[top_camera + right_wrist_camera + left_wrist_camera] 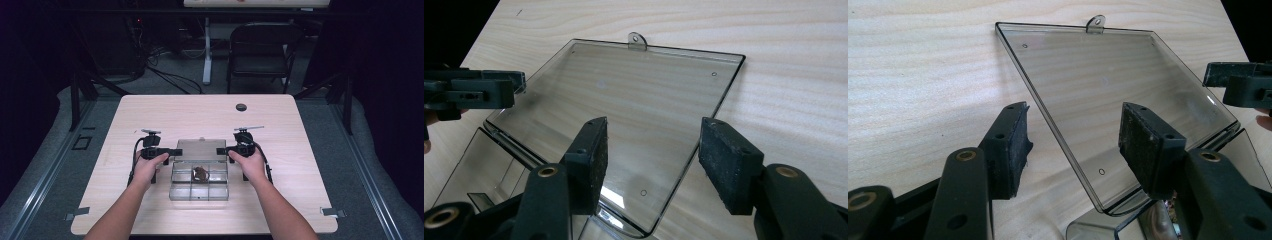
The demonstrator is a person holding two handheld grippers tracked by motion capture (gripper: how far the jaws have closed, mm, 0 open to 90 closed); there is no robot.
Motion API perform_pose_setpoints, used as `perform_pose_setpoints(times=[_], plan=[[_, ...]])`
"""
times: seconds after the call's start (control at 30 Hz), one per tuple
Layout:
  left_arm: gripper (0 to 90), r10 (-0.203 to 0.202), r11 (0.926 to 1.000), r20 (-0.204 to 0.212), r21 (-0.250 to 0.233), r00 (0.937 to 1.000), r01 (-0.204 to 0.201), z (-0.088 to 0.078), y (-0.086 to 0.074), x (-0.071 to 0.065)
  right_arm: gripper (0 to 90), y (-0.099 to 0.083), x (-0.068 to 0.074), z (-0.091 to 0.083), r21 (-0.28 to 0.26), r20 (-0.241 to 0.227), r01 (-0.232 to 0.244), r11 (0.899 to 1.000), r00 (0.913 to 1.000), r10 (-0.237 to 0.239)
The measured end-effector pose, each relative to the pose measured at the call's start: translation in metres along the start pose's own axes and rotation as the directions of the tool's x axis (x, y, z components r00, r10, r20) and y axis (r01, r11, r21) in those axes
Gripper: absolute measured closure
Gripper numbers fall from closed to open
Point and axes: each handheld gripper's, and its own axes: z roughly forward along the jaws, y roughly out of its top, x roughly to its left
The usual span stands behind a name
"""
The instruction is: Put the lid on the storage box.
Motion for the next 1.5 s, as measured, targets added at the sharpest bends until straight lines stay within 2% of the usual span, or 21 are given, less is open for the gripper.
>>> perform_pose_setpoints(times=[0.3,0.53,0.6,0.7,0.9,1.03,1.13,1.5], plan=[[45.1,-0.005,0.9999,0.006,0.016,1.0000,0.005,0.006,-0.001,-0.002,44.2,-0.001,-0.003,0.004,0.035,-0.006,-0.031,0.999,0.9995,0.031],[45.1,-0.009,0.9997,0.012,0.021,0.9999,0.009,0.008,-0.001,-0.003,44.2,-0.002,-0.005,0.006,0.030,-0.017,-0.059,0.998,0.9981,0.059],[45.0,-0.012,0.9996,0.012,0.024,0.9999,0.012,0.009,-0.001,-0.003,44.3,-0.002,-0.005,0.006,0.048,-0.012,-0.046,0.998,0.9988,0.046],[45.1,-0.010,0.9996,0.011,0.025,0.9999,0.010,0.009,-0.001,-0.002,44.3,-0.002,-0.006,0.006,0.053,-0.015,-0.053,0.997,0.9985,0.053],[45.7,-0.034,0.9991,0.018,0.024,0.9992,0.034,0.011,-0.001,-0.002,44.5,-0.002,-0.008,0.008,0.060,-0.023,-0.077,0.995,0.9966,0.079],[46.5,-0.037,0.9989,0.022,0.029,0.9991,0.036,0.011,-0.001,-0.001,45.3,-0.002,-0.009,0.008,0.075,-0.024,-0.083,0.994,0.9961,0.085],[47.0,-0.046,0.9985,0.030,0.032,0.9985,0.045,0.011,-0.001,-0.001,46.6,-0.003,-0.010,0.010,0.084,-0.042,-0.104,0.991,0.9932,0.108],[47.6,-0.055,0.9978,0.036,0.041,0.9979,0.053,0.012,0.000,-0.001,47.2,-0.003,-0.012,0.012,0.097,-0.057,-0.111,0.989,0.9915,0.117]])
